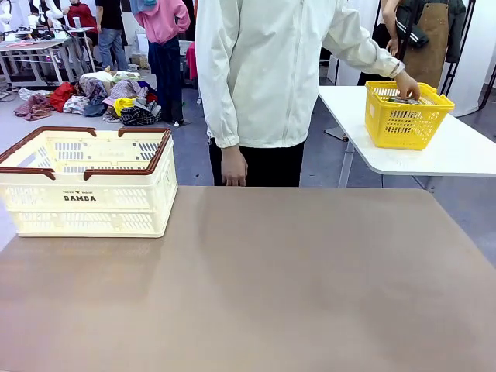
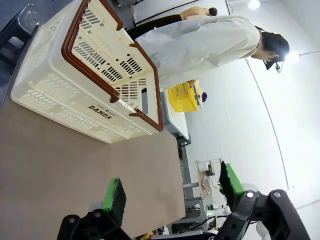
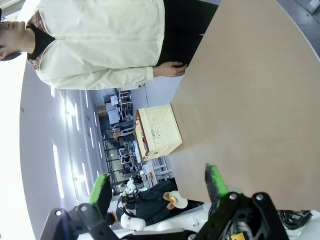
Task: Place the drinks into the Shopping basket.
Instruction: Pick up one drink and place it into the Shopping basket.
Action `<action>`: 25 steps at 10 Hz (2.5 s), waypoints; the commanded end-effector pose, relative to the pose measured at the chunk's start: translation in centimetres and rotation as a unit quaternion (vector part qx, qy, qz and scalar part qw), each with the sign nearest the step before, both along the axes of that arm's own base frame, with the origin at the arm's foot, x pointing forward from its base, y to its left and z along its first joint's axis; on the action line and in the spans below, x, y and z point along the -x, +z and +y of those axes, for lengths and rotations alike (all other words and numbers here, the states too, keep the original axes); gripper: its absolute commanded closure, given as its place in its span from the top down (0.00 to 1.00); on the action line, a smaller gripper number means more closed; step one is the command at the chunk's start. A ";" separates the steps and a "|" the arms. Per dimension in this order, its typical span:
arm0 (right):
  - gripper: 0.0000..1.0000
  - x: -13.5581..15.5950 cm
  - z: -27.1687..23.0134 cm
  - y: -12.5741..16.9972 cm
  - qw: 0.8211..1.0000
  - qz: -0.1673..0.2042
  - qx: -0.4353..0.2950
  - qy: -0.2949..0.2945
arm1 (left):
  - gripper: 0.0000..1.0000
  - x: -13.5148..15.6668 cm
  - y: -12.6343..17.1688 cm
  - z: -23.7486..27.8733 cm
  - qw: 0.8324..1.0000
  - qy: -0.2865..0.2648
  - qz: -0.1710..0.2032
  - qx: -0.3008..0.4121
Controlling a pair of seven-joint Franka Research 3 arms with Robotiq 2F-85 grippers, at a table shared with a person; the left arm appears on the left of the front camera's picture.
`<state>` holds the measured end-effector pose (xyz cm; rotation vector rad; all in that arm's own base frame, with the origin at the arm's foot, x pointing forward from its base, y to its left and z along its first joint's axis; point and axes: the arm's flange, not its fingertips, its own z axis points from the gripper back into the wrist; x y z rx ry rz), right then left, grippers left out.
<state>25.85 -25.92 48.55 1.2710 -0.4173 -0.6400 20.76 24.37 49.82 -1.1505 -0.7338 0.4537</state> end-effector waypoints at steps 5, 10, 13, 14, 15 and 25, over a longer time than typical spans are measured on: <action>1.00 0.1 -0.2 0.1 1.000 -0.009 0.007 0.006 | 1.00 -0.1 0.1 0.2 1.000 -0.002 -0.013 0.002; 1.00 0.1 -0.2 0.1 1.000 -0.009 0.007 0.006 | 1.00 -0.1 0.1 0.2 1.000 -0.002 -0.013 0.002; 1.00 0.1 -0.2 0.1 1.000 -0.009 0.007 0.006 | 1.00 -0.1 0.1 0.2 1.000 -0.002 -0.013 0.002; 1.00 0.1 -0.2 0.1 1.000 -0.009 0.007 0.006 | 1.00 -0.1 0.1 0.2 1.000 -0.002 -0.013 0.002; 1.00 0.1 -0.2 0.1 1.000 -0.009 0.007 0.006 | 1.00 -0.1 0.1 0.2 1.000 -0.002 -0.013 0.002; 1.00 0.1 -0.2 0.1 1.000 -0.009 0.007 0.006 | 1.00 -0.1 0.1 0.2 1.000 -0.002 -0.013 0.002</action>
